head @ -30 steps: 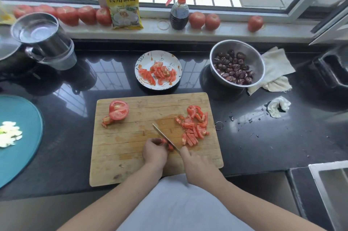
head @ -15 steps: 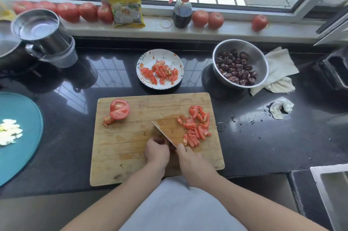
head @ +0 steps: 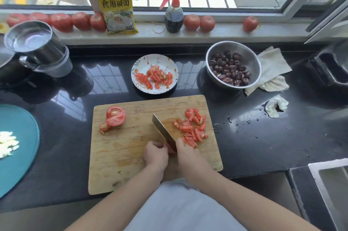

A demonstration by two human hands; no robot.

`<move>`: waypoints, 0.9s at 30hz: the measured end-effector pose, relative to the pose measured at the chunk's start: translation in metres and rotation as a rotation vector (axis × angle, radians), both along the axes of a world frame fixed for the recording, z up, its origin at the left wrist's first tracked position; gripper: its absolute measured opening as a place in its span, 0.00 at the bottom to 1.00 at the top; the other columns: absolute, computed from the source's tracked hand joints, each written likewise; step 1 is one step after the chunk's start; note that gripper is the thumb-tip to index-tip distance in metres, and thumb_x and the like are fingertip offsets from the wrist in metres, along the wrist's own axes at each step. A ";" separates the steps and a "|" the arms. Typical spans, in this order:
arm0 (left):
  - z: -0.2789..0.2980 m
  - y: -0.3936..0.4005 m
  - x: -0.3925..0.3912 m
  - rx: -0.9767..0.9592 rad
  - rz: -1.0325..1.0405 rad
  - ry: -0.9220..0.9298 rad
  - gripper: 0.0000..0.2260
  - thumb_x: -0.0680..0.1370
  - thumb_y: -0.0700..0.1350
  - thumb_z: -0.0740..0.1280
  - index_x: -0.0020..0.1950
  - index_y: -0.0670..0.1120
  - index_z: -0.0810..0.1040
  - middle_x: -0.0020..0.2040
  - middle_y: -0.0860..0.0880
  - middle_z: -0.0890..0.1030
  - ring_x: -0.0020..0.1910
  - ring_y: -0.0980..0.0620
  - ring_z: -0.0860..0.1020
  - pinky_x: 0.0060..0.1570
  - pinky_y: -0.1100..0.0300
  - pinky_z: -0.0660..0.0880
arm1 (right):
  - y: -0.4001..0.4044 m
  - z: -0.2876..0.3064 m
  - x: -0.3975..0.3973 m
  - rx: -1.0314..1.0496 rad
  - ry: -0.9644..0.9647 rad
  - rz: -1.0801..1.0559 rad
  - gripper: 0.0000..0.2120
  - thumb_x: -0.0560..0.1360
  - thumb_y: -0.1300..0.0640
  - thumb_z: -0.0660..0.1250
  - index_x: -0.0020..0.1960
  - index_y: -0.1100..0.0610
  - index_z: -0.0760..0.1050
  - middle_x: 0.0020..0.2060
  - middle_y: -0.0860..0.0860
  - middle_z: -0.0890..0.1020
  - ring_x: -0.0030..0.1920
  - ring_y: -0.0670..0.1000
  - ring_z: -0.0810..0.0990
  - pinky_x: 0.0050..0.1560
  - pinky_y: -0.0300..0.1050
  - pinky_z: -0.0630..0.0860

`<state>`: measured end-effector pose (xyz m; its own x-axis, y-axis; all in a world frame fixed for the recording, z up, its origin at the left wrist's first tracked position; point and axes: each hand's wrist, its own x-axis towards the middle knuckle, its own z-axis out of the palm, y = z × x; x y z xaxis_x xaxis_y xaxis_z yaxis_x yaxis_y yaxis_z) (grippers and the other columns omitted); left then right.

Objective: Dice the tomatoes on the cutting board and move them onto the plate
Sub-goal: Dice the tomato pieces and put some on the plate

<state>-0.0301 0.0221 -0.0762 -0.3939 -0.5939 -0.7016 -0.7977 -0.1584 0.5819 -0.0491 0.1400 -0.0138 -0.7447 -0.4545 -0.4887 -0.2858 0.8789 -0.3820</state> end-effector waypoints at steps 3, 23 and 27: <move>0.004 0.000 0.000 -0.010 -0.034 -0.029 0.04 0.77 0.42 0.72 0.50 0.47 0.79 0.50 0.47 0.84 0.52 0.44 0.81 0.51 0.56 0.77 | 0.012 0.000 -0.001 -0.012 -0.036 -0.118 0.13 0.74 0.67 0.53 0.50 0.51 0.58 0.47 0.55 0.77 0.47 0.62 0.75 0.42 0.55 0.73; 0.002 0.009 -0.015 -0.114 -0.239 -0.087 0.09 0.80 0.50 0.71 0.50 0.46 0.77 0.49 0.46 0.82 0.49 0.43 0.77 0.46 0.56 0.69 | 0.006 0.004 0.003 0.018 0.008 -0.127 0.13 0.77 0.67 0.52 0.56 0.52 0.59 0.53 0.53 0.75 0.51 0.63 0.76 0.42 0.54 0.69; 0.002 0.010 -0.013 -0.100 -0.226 -0.060 0.08 0.79 0.49 0.71 0.48 0.47 0.77 0.47 0.47 0.82 0.50 0.43 0.81 0.47 0.55 0.73 | 0.004 0.001 -0.004 -0.022 -0.013 -0.177 0.11 0.76 0.66 0.52 0.52 0.50 0.58 0.51 0.55 0.77 0.48 0.63 0.75 0.41 0.54 0.70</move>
<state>-0.0428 0.0319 -0.0741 -0.4840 -0.5629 -0.6699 -0.8400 0.0843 0.5360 -0.0535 0.1438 -0.0124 -0.8076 -0.3273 -0.4906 -0.1218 0.9065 -0.4042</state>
